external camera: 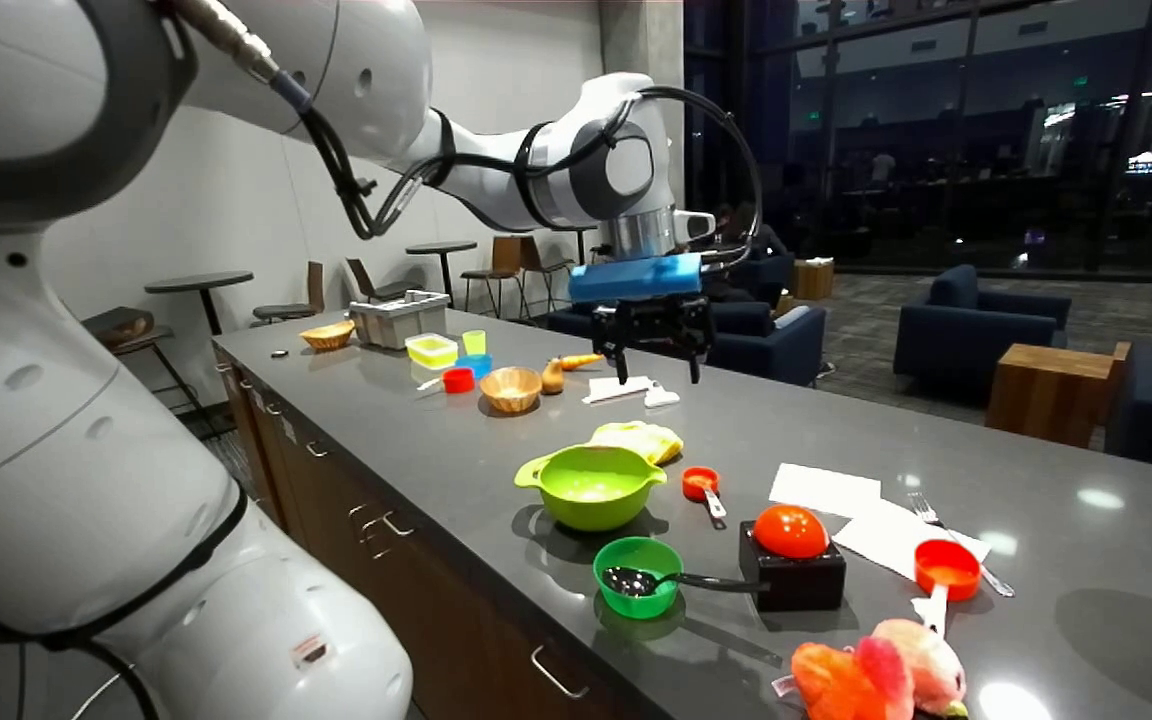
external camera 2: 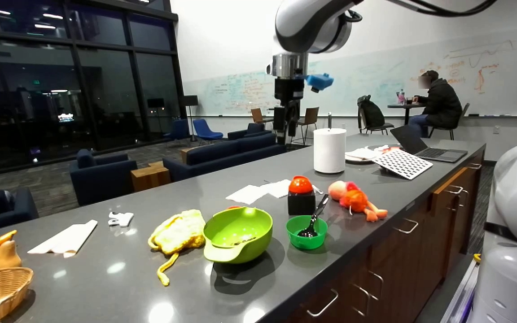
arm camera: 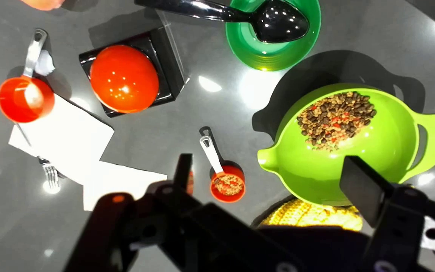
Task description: Empty the contents of the smaller measuring cup into the green bowl
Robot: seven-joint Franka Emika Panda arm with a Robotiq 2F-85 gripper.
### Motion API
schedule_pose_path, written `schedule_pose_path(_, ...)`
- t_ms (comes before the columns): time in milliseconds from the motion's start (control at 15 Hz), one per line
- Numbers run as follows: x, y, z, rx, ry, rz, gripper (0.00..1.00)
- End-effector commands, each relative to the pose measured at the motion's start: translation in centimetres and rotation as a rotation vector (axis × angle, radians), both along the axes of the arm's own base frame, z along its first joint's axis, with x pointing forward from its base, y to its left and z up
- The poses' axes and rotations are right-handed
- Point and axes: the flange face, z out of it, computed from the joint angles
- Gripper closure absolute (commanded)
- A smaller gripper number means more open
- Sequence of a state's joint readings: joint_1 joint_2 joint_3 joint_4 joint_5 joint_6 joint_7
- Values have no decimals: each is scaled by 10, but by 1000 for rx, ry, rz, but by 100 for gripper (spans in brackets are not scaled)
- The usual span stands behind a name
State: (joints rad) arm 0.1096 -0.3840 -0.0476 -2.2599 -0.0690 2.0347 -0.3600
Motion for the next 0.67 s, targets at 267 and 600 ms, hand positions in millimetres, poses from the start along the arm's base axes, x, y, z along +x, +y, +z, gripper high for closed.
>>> schedule_pose_path(267, 60, -21, -59, 70, 133, 189, 0)
schedule_pose_path(600, 107, -21, -102, 124, 191, 296, 0)
